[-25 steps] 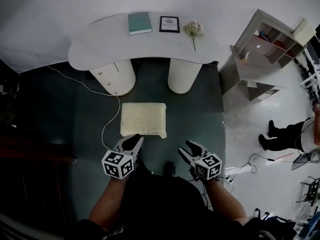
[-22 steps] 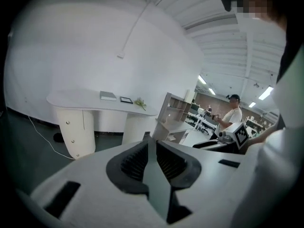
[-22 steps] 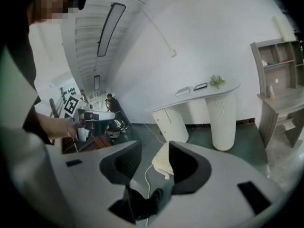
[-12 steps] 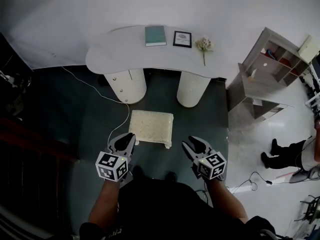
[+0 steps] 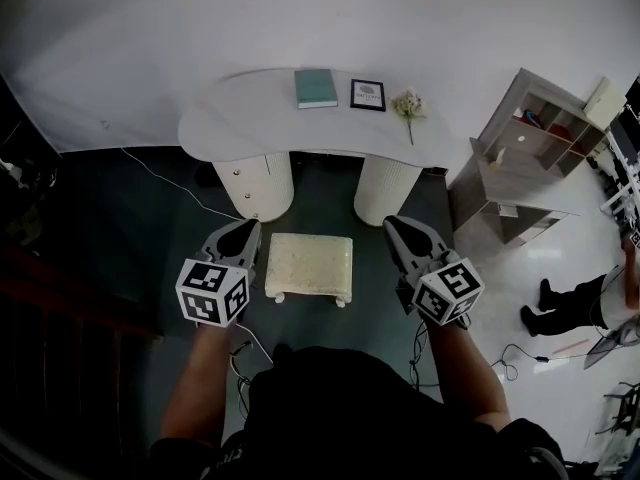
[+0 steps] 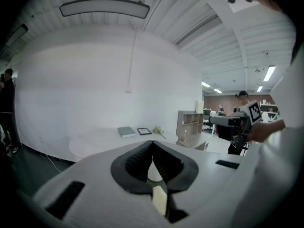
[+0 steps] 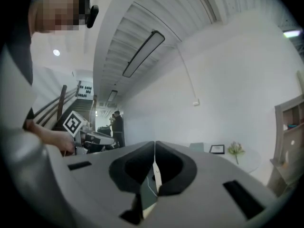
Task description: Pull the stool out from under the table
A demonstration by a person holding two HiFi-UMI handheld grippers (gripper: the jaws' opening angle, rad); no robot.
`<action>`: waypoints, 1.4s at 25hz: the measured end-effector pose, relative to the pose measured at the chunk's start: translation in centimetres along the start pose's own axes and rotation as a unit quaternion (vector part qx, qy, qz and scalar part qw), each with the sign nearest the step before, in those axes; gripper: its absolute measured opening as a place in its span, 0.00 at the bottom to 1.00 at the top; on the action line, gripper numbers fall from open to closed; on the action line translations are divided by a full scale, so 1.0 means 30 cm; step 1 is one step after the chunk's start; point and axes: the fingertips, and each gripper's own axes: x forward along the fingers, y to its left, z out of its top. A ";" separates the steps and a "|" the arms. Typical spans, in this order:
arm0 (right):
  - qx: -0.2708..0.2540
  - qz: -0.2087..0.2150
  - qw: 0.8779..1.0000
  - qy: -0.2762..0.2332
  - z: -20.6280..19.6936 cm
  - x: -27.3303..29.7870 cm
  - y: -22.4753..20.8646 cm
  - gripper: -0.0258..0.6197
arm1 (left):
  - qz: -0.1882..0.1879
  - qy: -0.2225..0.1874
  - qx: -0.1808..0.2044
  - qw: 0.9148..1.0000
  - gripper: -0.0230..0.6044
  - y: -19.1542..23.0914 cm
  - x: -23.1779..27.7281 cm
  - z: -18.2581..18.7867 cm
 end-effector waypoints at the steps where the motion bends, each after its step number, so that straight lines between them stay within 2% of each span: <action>1: 0.000 -0.005 1.000 -0.013 0.041 0.003 0.003 0.05 | -0.002 -0.005 -0.003 1.000 0.04 0.010 -0.003 0.025; 6: 0.011 -0.030 0.999 -0.037 0.137 0.006 0.021 0.05 | -0.002 -0.030 0.004 1.000 0.04 0.051 -0.022 0.129; 9: -0.007 -0.035 0.999 -0.028 0.118 -0.001 0.049 0.05 | 0.027 -0.074 0.006 0.997 0.04 0.090 -0.057 0.164; 11: -0.017 -0.037 0.999 -0.023 0.091 -0.016 0.066 0.05 | 0.043 -0.085 0.001 0.996 0.04 0.101 -0.078 0.141; 19: -0.004 -0.038 0.999 -0.007 0.013 -0.047 0.095 0.04 | 0.043 -0.043 -0.006 0.998 0.04 0.084 -0.080 -0.025; 35: 0.002 -0.020 1.000 0.007 -0.019 -0.011 0.114 0.04 | 0.034 -0.032 -0.017 0.999 0.04 0.082 -0.064 -0.065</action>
